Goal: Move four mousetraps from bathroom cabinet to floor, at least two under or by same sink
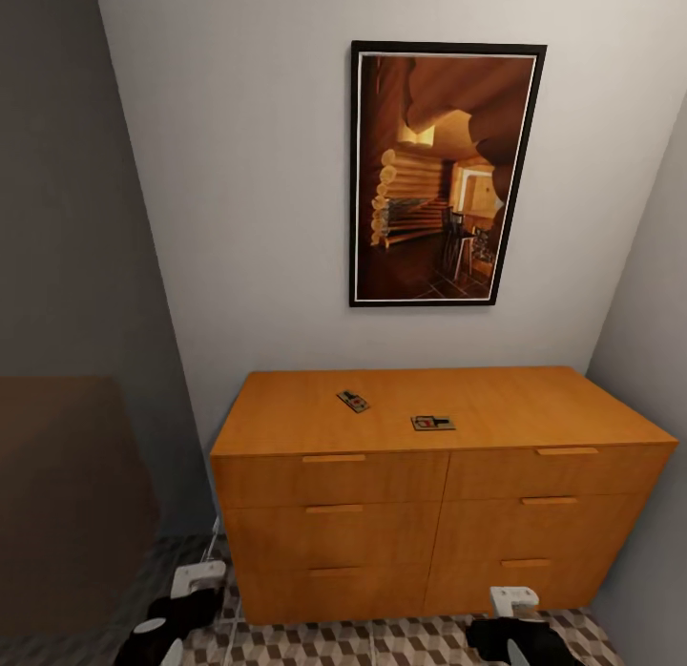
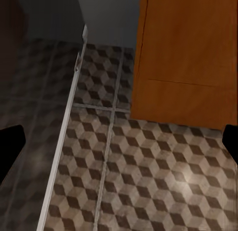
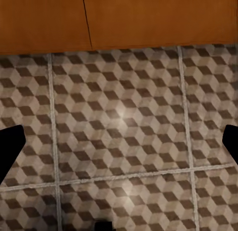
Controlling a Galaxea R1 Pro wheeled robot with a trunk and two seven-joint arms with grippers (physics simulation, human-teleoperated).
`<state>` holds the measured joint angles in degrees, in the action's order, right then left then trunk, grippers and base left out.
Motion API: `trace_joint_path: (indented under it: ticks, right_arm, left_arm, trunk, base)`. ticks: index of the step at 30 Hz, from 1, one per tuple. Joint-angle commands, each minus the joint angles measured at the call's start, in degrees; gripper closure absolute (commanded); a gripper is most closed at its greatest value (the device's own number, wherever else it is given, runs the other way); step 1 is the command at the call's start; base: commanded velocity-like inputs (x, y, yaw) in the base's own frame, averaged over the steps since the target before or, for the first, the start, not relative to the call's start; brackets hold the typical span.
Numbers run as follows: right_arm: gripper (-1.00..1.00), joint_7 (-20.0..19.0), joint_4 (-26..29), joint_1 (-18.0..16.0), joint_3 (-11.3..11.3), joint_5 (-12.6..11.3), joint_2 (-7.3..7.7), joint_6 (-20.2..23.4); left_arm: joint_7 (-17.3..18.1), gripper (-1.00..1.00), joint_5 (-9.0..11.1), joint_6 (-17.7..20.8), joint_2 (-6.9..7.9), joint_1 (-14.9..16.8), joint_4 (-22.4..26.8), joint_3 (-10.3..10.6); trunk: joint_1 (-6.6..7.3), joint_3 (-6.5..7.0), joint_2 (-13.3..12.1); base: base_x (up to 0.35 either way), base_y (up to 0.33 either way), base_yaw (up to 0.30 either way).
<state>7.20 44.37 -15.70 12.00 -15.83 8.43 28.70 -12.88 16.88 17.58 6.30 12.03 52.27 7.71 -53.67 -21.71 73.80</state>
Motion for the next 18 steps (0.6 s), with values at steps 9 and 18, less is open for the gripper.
trace_joint_path:
  ticks: [9, 18]
  right_arm:
    - [-1.0, 0.5, 11.3, 0.0, -4.0, -0.5, 2.04, 9.0]
    - [-1.0, 0.5, 22.2, 0.0, -7.4, -0.4, 3.77, 17.7]
  left_arm:
    - [-0.6, -1.0, 0.6, 8.2, 0.19, 0.0, 11.9, 0.5]
    - [-0.6, -1.0, 0.7, 17.1, 0.07, 0.0, 22.3, 0.6]
  trunk:
    - [0.0, -0.07, 0.0]
    - [0.0, -0.07, 0.0]
  base:
    - [0.0, 0.0, 0.0]
    - [0.0, 0.0, 0.0]
